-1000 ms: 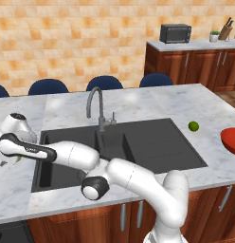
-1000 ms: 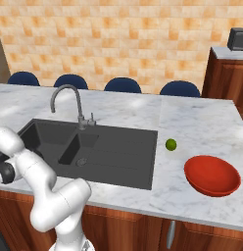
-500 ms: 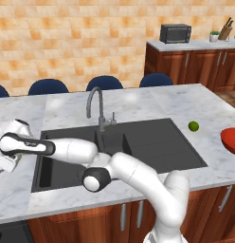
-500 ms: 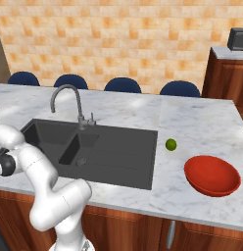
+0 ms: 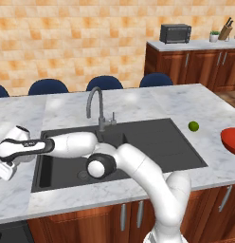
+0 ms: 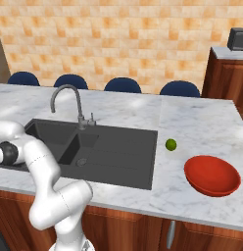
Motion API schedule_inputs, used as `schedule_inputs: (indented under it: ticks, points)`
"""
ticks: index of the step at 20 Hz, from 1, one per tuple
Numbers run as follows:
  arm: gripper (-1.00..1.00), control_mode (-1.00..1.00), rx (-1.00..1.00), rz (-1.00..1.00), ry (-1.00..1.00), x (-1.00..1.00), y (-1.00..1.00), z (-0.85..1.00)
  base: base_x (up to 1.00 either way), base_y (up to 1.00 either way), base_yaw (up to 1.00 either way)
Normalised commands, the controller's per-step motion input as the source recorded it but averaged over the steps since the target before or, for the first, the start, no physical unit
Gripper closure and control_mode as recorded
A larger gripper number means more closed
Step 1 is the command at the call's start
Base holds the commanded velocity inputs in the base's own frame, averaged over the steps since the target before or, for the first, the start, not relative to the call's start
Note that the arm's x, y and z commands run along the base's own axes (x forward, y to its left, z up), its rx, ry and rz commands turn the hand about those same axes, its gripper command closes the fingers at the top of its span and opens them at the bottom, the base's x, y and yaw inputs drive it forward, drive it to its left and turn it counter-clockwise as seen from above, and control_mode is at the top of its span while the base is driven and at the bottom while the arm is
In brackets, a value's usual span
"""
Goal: Remove the lemon wedge and lime from the sink. Then move the bowl and cup from the counter to the sink for washing.
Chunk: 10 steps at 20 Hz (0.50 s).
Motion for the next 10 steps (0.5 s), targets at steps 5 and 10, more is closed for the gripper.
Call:
schedule_inputs:
  ticks: [5, 10]
  points:
    - [1.00, -1.00, -0.14, 0.00, 0.14, 0.00, 0.13, 0.13, 0.00, 0.00, 0.00]
    - [1.00, -1.00, -0.16, -0.03, 0.18, 0.03, 0.02, 0.09, 0.00, 0.00, 0.00]
